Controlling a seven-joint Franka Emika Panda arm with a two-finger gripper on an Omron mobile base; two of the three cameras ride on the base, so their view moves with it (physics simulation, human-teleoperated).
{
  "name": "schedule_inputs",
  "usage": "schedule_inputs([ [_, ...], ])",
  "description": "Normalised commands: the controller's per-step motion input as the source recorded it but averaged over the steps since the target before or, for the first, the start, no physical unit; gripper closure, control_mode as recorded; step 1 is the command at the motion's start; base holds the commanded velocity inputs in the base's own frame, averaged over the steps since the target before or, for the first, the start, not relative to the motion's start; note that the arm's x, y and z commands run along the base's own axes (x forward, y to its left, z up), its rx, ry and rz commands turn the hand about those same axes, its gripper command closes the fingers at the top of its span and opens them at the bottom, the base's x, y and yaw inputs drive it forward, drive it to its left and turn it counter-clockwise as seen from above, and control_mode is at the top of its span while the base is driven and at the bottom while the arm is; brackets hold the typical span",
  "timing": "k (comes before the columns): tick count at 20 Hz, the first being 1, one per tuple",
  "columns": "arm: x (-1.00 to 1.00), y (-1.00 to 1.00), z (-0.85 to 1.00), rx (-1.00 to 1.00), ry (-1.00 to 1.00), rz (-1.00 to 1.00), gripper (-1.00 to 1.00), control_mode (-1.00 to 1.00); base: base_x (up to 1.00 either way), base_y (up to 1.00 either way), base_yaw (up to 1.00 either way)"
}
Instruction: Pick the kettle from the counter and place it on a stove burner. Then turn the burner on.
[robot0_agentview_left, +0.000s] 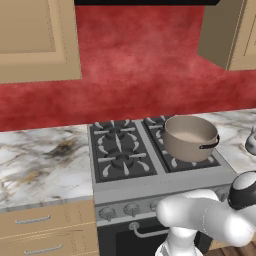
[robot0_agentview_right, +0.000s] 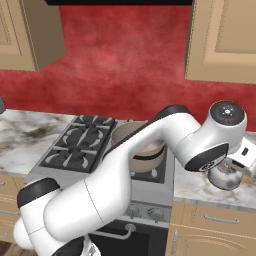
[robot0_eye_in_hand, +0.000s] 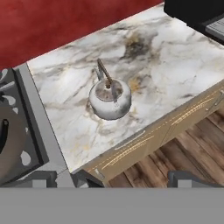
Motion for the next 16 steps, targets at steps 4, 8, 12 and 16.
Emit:
schedule_inputs([
  [4,0.15,0.00,-0.12,-0.01,0.06,0.11,-1.00,-1.00,0.00,0.00,0.00],
  [8,0.23,0.00,-0.18,0.00,0.10,0.13,-1.00,-1.00,0.00,0.00,0.00],
  [12,0.35,0.00,-0.24,0.00,0.10,0.13,-1.00,-1.00,0.00,0.00,0.00],
  [16,0.47,0.00,-0.24,0.00,0.10,0.12,-1.00,-1.00,0.00,0.00,0.00],
])
